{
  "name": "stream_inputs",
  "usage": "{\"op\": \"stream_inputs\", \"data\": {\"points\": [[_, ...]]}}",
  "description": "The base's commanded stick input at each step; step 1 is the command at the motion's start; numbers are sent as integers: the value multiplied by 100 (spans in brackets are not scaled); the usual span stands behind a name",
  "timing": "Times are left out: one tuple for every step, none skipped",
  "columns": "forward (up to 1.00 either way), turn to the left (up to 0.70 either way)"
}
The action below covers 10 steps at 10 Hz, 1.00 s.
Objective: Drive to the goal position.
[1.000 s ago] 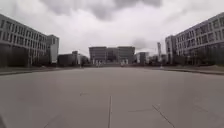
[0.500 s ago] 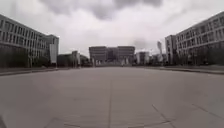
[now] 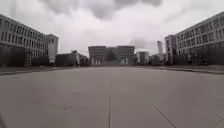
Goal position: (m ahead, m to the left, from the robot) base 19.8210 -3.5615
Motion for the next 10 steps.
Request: {"op": "stream_inputs", "data": {"points": [[70, 1], [70, 1], [70, 1], [70, 1], [70, 1], [70, 1], [70, 1], [70, 1], [70, 1], [70, 1]]}}
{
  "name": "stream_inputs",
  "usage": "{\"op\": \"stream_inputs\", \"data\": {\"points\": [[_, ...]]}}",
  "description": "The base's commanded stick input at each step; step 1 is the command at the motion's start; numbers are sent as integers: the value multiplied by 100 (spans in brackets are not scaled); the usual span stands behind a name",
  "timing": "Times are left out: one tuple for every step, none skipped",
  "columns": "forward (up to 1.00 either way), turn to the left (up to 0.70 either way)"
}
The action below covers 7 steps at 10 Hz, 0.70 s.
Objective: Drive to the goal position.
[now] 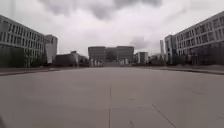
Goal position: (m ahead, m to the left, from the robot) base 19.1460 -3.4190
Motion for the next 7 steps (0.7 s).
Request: {"op": "stream_inputs", "data": {"points": [[70, 1], [70, 1], [70, 1], [70, 1], [70, 1], [70, 1], [70, 1]]}}
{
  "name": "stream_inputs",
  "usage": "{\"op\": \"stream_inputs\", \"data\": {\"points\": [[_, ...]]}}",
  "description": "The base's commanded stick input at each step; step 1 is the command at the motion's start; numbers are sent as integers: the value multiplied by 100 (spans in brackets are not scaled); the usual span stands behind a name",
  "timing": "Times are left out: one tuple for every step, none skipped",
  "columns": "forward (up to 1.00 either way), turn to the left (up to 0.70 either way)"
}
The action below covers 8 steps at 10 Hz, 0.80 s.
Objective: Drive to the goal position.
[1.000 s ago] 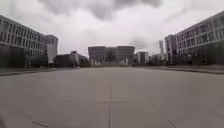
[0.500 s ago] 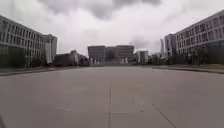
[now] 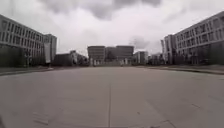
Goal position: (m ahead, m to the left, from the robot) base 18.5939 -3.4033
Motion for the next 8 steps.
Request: {"op": "stream_inputs", "data": {"points": [[70, 1], [70, 1], [70, 1], [70, 1], [70, 1], [70, 1], [60, 1], [60, 1]]}}
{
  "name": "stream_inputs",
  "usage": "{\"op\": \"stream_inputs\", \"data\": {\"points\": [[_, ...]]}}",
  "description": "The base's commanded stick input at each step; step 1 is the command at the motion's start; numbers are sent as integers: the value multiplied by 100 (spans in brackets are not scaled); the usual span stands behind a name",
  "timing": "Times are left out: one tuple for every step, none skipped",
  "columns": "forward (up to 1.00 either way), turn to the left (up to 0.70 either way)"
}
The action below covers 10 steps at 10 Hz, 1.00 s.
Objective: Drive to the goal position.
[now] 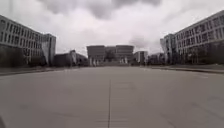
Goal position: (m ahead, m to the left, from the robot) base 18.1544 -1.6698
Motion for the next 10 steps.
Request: {"op": "stream_inputs", "data": {"points": [[60, 1], [60, 1], [60, 1], [60, 1], [60, 1], [60, 1], [60, 1], [60, 1], [60, 1], [60, 1]]}}
